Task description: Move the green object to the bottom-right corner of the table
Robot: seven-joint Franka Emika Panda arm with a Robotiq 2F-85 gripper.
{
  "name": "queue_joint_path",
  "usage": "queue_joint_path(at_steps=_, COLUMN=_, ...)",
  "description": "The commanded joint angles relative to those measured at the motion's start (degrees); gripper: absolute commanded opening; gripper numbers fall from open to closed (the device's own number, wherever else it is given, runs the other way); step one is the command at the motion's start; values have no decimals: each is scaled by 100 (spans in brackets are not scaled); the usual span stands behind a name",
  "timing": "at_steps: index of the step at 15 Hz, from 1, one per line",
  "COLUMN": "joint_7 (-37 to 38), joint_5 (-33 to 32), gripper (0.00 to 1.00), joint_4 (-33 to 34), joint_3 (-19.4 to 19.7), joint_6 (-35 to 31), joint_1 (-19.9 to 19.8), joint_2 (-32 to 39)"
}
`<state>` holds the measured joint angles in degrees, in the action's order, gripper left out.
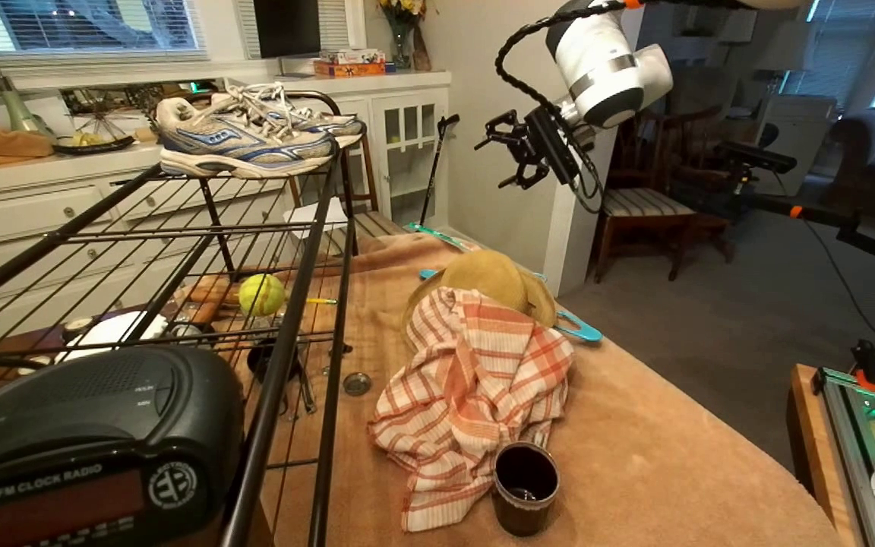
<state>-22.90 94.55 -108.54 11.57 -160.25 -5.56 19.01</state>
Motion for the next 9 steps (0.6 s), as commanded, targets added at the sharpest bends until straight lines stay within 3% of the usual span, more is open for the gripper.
queue_joint_path(at_steps=1, joint_7=344, joint_5=-1588, gripper=100, joint_4=-512, joint_3=364, joint_6=975, joint_1=-44, joint_2=-739)
queue_joint_path(at_steps=5, joint_7=792, joint_5=-3451, gripper=100, joint_4=-279, joint_3=891, joint_6=2543, joint_1=-181, joint_2=-1185)
queue_joint_path(at_steps=6, joint_7=890, joint_5=-3912, gripper=100, joint_4=-141, joint_3=704, joint_6=2925, joint_1=-484, joint_2=-1258)
queue_joint_path(at_steps=9, joint_7=854, joint_5=-4888, gripper=100, joint_4=237, joint_3=653, joint_6=3925, joint_1=-746, joint_2=-1385)
